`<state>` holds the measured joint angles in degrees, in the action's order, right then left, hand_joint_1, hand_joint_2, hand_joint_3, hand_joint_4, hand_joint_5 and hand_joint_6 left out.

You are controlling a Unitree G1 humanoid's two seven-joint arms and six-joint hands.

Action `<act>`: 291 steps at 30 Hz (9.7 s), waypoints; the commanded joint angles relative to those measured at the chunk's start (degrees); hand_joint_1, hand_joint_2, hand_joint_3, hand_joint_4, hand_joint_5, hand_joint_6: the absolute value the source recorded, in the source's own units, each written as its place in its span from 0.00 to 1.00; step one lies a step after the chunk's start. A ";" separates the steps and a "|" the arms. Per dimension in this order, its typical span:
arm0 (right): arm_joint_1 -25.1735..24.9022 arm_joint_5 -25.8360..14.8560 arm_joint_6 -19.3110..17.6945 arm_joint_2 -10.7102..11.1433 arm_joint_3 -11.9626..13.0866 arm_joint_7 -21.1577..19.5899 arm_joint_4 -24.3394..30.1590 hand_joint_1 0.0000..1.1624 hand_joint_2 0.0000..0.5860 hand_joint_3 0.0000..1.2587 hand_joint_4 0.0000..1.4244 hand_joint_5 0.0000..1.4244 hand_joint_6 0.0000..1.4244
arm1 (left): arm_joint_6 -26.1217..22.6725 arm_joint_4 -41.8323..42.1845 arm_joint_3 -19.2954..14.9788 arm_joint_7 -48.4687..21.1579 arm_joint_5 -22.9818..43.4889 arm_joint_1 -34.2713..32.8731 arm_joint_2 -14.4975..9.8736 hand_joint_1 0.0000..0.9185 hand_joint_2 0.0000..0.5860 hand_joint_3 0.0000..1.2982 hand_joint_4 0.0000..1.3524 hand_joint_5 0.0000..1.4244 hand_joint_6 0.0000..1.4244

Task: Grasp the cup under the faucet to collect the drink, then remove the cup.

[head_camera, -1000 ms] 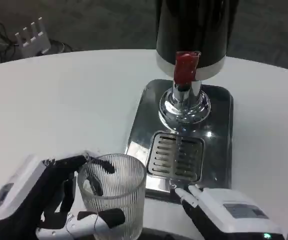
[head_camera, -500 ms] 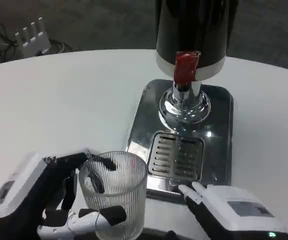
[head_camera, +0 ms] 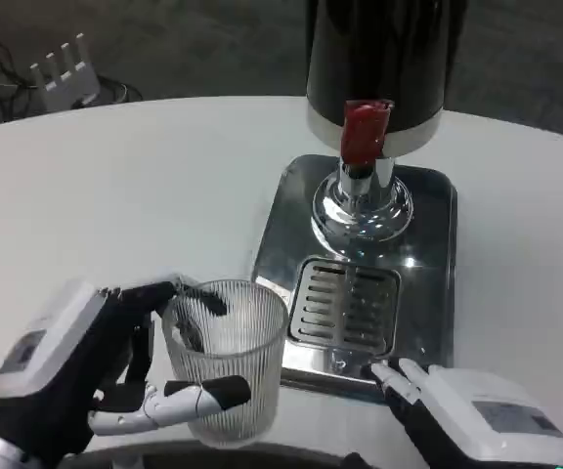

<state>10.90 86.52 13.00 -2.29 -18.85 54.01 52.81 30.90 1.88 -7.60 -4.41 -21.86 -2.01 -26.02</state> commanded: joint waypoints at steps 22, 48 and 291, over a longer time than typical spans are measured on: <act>2.01 -1.04 0.05 -4.20 -1.13 -2.35 3.30 0.29 0.78 0.06 0.00 0.00 0.00 | 0.63 -23.73 7.53 12.13 -10.04 -23.78 -2.52 0.45 0.16 0.79 0.81 0.87 0.98; 4.03 -4.25 0.28 -4.00 0.53 -2.09 6.13 0.29 0.78 0.07 0.00 0.00 0.00 | -0.49 -43.24 20.53 18.55 -15.60 -41.10 0.08 0.45 0.16 0.79 0.81 0.87 0.98; -12.59 -59.38 -6.41 2.58 12.74 -57.27 -31.82 0.52 0.35 0.04 0.06 0.08 0.00 | 6.54 -30.70 19.10 -30.51 11.56 -53.04 -0.72 0.00 0.20 0.22 0.16 0.19 0.22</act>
<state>-1.07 27.48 7.59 0.62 -5.93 -1.71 22.54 37.83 -29.18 10.53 -33.68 -9.49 -56.63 -25.97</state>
